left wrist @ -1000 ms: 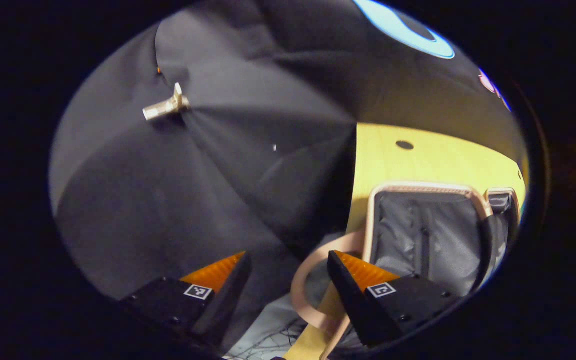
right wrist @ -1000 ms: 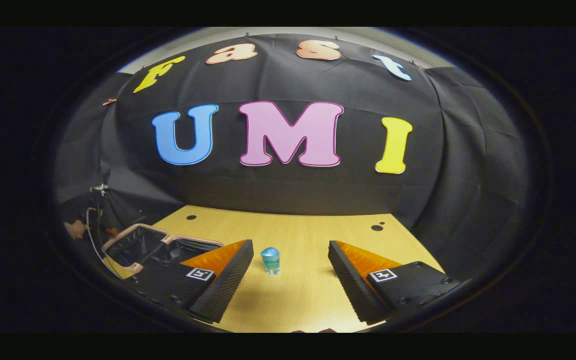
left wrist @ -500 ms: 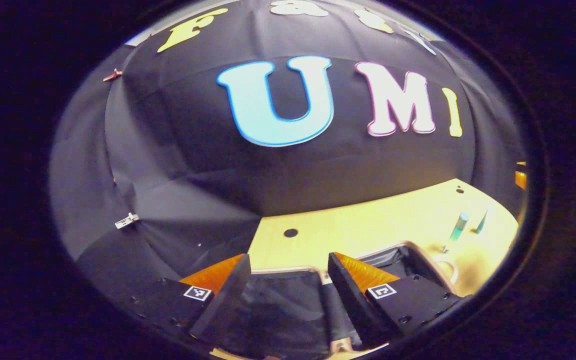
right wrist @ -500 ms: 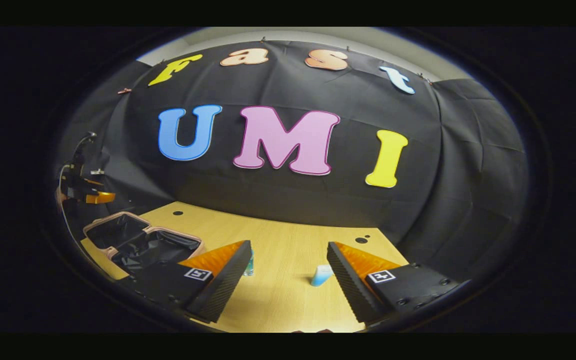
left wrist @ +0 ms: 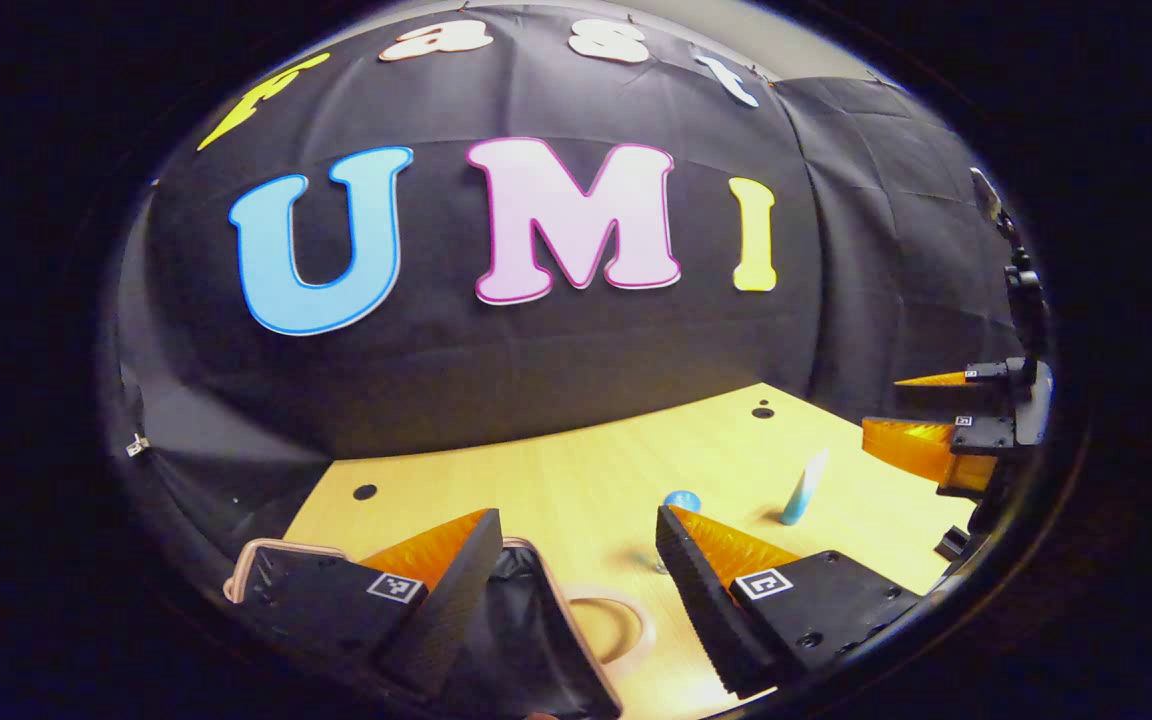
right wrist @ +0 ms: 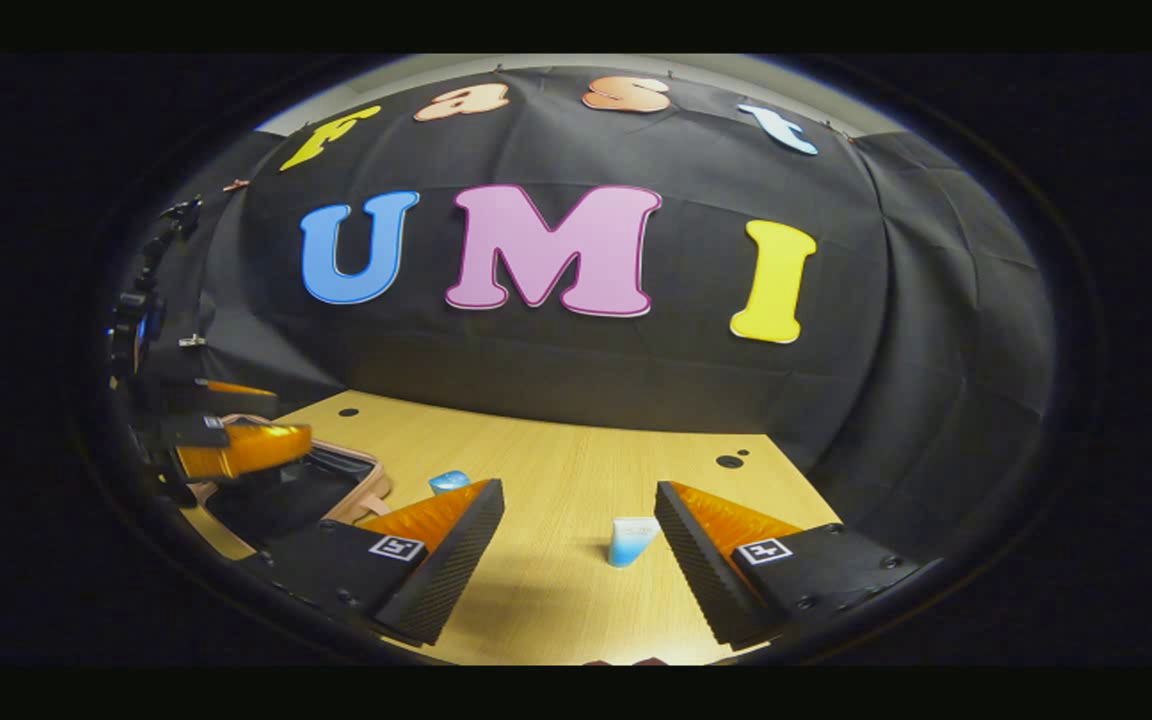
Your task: First open the suitcase, pack the skin care products into it, and then close the suitcase.
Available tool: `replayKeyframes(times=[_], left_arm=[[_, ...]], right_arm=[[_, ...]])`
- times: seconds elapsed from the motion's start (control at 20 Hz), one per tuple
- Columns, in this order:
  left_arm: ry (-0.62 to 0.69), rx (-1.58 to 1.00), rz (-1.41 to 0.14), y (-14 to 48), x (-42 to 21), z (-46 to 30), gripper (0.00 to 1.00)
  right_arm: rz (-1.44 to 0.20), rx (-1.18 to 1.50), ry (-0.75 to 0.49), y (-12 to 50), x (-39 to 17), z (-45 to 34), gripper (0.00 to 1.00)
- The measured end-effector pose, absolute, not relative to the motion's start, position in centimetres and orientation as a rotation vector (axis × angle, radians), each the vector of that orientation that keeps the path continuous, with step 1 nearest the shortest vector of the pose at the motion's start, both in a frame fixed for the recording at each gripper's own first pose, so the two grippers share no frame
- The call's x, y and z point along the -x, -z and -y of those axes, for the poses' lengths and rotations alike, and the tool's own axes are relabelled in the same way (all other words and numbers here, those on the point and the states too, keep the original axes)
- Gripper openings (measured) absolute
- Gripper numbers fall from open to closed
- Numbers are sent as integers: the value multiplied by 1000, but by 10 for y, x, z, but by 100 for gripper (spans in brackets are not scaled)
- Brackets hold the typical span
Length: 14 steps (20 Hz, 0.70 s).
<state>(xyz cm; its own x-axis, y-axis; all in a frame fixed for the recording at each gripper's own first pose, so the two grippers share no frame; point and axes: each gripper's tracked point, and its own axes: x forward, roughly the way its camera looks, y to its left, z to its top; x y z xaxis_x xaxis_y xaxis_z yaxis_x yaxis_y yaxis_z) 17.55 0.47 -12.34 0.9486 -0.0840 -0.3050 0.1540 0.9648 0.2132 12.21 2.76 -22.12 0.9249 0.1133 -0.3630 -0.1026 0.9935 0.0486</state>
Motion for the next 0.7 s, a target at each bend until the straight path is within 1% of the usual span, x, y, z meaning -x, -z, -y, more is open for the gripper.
replayKeyframes(times=[0.15,0.35,0.7], left_arm=[[140,-257,-372,168,-189,33,98],[138,-213,-449,211,-224,59,98],[85,-220,-524,262,-270,59,98]], right_arm=[[-420,-46,-128,245,-125,-16,97],[-462,-46,-157,276,-137,-7,97],[-534,-44,-180,331,-158,2,97]])
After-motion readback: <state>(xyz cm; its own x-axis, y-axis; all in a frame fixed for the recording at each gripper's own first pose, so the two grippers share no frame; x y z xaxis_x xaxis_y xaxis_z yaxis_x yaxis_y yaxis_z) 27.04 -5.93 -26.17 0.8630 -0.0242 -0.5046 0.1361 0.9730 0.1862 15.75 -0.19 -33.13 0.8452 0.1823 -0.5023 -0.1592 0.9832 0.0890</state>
